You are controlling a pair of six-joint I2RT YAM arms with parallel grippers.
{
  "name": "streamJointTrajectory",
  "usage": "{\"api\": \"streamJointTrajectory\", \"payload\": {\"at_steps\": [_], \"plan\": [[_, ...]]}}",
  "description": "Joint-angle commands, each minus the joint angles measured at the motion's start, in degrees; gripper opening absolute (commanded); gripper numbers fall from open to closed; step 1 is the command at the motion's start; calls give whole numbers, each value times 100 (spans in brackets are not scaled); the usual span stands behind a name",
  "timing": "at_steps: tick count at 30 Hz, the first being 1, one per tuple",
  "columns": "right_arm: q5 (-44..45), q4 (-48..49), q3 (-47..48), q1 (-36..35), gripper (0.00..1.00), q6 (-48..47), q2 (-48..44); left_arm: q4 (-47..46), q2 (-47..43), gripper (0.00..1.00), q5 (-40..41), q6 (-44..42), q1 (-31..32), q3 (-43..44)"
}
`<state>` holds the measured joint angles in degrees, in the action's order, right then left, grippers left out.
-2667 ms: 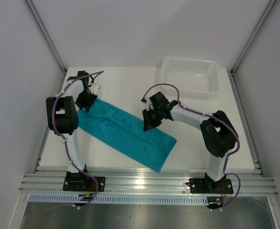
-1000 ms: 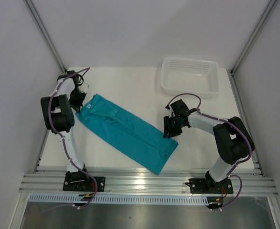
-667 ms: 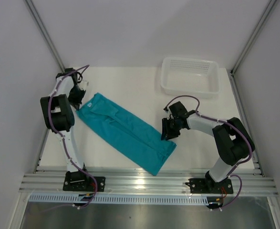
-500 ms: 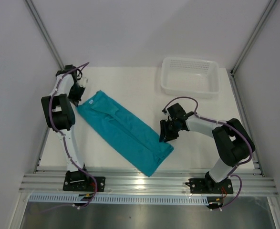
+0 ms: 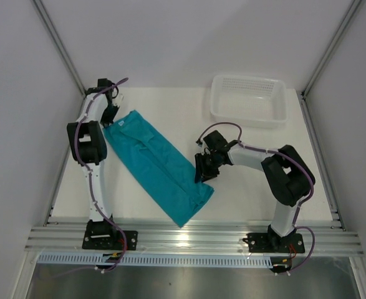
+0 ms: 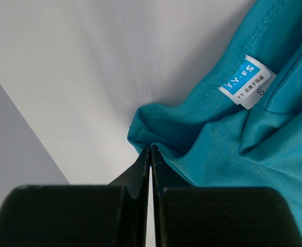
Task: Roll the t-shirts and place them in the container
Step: Fold the tshirt
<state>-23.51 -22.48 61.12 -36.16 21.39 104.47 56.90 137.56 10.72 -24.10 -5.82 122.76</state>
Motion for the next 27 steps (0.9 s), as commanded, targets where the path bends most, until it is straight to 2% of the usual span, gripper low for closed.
{"api": "streamJointTrajectory", "payload": {"at_steps": [1,6,11,27], "plan": [[259,-125,172,-163,36,-135,399,-338,201,1,211,-95,64,503],[180,-81,154,-198,36,14,443,-891,324,1,422,-534,213,556],[83,7,84,-356,36,111,452,-1295,588,1,528,-640,310,1056],[-145,429,-118,-778,38,489,435,-3106,799,1,721,-1483,1162,899]]}}
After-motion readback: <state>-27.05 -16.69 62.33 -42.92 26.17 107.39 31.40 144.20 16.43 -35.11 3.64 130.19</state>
